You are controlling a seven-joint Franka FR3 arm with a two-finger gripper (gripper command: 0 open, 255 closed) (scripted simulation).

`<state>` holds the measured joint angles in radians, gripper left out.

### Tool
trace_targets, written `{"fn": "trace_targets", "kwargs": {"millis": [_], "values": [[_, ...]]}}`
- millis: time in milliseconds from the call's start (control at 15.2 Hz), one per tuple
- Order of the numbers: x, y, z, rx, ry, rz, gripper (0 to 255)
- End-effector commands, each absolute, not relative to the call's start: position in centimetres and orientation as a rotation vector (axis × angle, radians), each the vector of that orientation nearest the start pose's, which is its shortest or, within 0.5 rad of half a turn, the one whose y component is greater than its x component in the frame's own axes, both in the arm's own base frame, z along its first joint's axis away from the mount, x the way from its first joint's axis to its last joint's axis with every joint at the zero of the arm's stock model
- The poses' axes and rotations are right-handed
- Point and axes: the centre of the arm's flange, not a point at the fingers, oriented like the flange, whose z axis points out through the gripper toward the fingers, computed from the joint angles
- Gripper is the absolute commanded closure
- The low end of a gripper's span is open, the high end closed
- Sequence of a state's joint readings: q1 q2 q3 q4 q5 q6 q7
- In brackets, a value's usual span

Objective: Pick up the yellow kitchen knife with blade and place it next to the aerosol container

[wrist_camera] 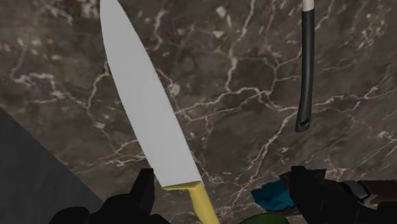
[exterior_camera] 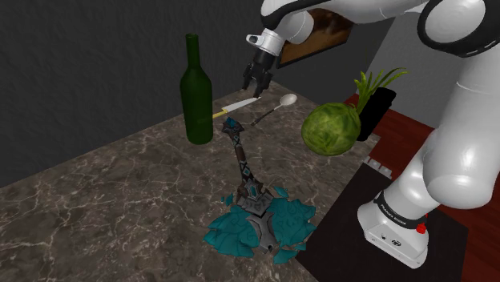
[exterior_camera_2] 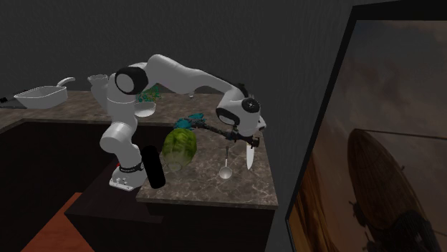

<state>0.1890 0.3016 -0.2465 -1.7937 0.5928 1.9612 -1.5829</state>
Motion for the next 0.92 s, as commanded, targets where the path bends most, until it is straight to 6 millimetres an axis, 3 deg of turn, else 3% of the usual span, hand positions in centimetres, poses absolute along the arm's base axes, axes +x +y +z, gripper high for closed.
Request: {"fn": "trace_targets", "kwargs": {"millis": [0, 264, 858], "values": [[64.6, 2.7, 37.0, -2.111, -1.683, -0.373, 0], [68.5, 5.9, 34.8, -1.952, -1.808, -0.397, 0], [68.1, 8.0, 31.4, -1.952, -1.808, -0.397, 0]]}}
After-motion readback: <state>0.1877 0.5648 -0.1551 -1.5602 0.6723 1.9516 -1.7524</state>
